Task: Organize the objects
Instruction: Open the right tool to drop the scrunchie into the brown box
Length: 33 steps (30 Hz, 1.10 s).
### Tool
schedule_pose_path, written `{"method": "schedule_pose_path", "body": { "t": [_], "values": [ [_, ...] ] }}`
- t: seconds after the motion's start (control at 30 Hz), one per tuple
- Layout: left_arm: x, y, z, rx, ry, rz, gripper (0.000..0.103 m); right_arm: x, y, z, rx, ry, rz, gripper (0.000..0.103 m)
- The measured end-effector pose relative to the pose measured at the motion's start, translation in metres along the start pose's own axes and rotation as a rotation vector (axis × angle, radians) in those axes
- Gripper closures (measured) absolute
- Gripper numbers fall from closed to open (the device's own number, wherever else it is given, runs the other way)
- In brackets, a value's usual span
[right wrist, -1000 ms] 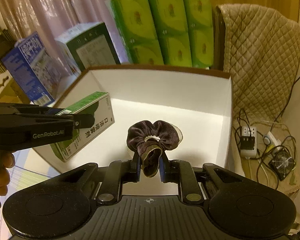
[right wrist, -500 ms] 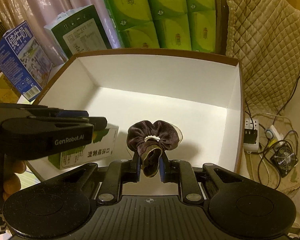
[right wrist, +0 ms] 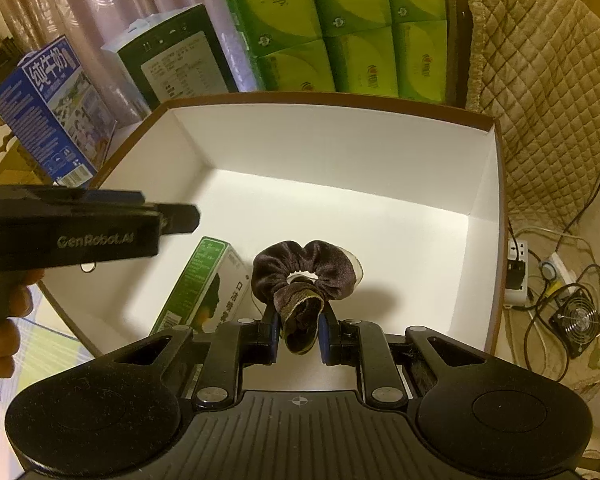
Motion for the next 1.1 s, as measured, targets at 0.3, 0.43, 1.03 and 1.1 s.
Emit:
{"method": "schedule_pose_path", "body": {
  "t": [0.3,0.43,1.03,1.1],
  "values": [
    [0.009,0.009,-0.015,-0.016,0.014,-0.01,0.047,-0.005,0.013,-0.008,-0.033,-0.06,-0.021,0.083],
    [0.011,0.012,-0.021,-0.031,0.012,-0.019,0.04,-0.006,0.015,-0.012,-0.005,-0.101,-0.024,0.053],
    [0.032,0.015,-0.074,-0.057,-0.013,-0.049,0.029,0.009,0.016,-0.064,-0.039,-0.178,0.003,0.044],
    [0.036,0.016,-0.085,-0.054,-0.02,-0.056,0.029,0.015,0.017,-0.076,-0.04,-0.195,0.007,0.044]
  ]
}}
Point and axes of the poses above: each gripper's, at about its wrist camera, not at the fingertips, and z roughly the way its jaws point, y to its left, x to its underside, the point moved 6 cm from there along z, roughly the way its jaws point, and after that the axes turned 3 degrees about z, right-handed, at the moved point
